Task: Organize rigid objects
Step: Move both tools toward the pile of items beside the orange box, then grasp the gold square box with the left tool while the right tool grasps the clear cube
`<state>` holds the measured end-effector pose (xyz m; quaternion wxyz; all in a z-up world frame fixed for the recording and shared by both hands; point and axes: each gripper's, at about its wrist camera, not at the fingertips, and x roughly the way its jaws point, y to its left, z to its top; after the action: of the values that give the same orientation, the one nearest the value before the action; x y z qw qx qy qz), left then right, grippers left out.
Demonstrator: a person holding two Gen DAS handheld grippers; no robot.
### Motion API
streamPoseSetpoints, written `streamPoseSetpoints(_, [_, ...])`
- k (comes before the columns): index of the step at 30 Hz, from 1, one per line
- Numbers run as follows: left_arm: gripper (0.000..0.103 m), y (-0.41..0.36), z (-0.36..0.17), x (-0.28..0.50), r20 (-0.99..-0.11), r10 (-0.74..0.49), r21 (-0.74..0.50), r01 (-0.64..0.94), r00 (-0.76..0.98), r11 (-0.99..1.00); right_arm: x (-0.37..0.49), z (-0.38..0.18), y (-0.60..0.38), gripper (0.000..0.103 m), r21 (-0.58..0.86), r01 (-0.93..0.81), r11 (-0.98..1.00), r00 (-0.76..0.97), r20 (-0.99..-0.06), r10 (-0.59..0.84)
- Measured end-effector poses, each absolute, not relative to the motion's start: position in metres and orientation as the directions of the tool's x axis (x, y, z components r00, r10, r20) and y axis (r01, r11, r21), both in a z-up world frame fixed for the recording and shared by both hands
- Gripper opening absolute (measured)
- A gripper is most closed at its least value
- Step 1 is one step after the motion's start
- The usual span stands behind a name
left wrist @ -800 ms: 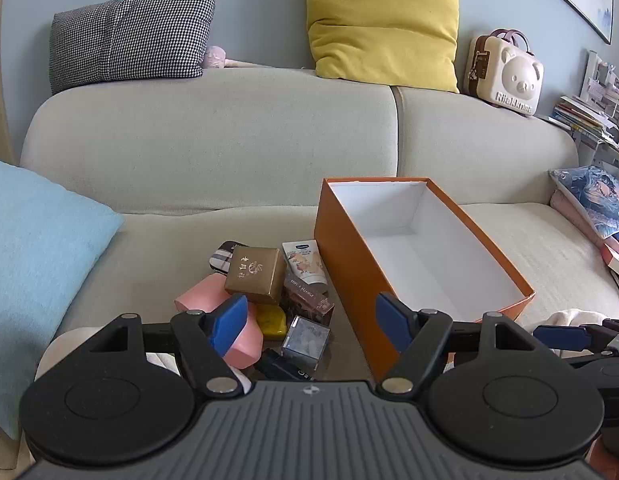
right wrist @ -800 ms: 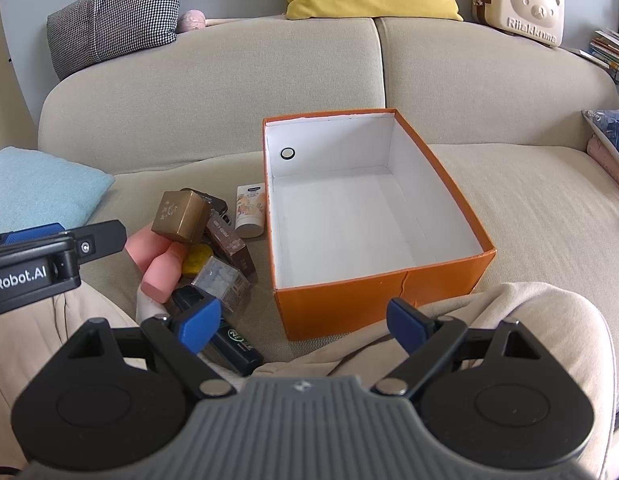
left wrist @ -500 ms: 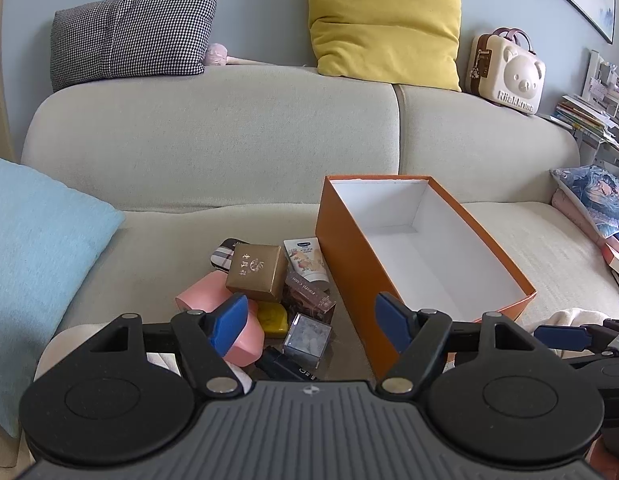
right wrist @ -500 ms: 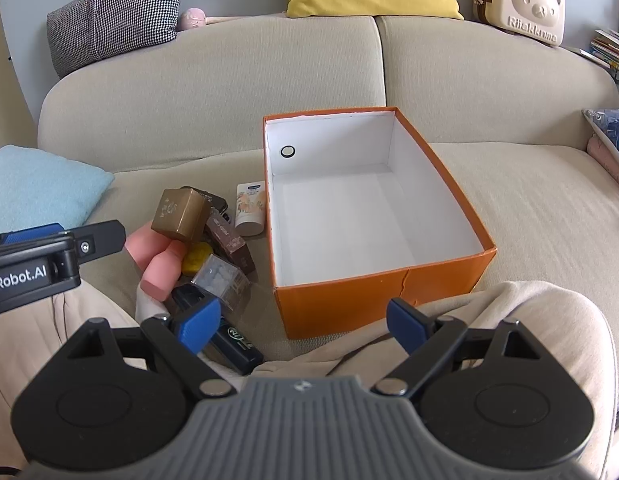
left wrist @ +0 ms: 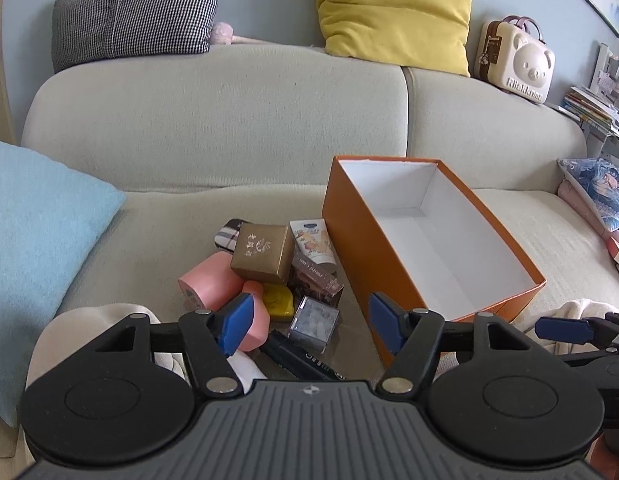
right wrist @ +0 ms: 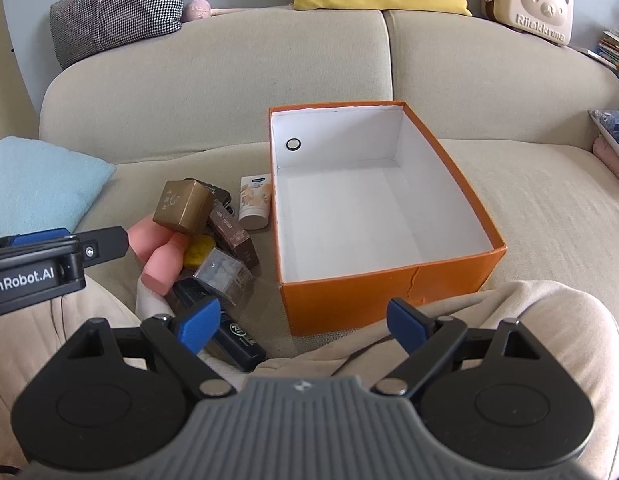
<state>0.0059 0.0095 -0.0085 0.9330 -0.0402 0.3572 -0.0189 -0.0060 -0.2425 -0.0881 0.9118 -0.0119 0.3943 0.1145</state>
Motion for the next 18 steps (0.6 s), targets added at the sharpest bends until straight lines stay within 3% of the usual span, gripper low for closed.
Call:
streamPoseSetpoints(7, [0.058,0.028,-0.019,0.018,-0.705,-0.095,-0.131,0.002,0.703,0.991,0.006,-0.091,-0.228,0.074,0.071,-0.290,0.954,0.670,-0.697,0.256])
streamPoseSetpoints(15, [0.032,0.052,-0.035,0.045,-0.746,-0.162,-0.194,0.022,0.645,0.981,0.038,-0.102,-0.199,0.038,0.115,-0.404,0.908,0.598,-0.717,0.357])
streamPoseSetpoints(18, [0.030,0.060,-0.039,0.060,-0.751,-0.167,-0.205,0.016,0.639,0.979,0.055,-0.107,-0.184,0.030,0.132,-0.429,0.893,0.572,-0.725,0.382])
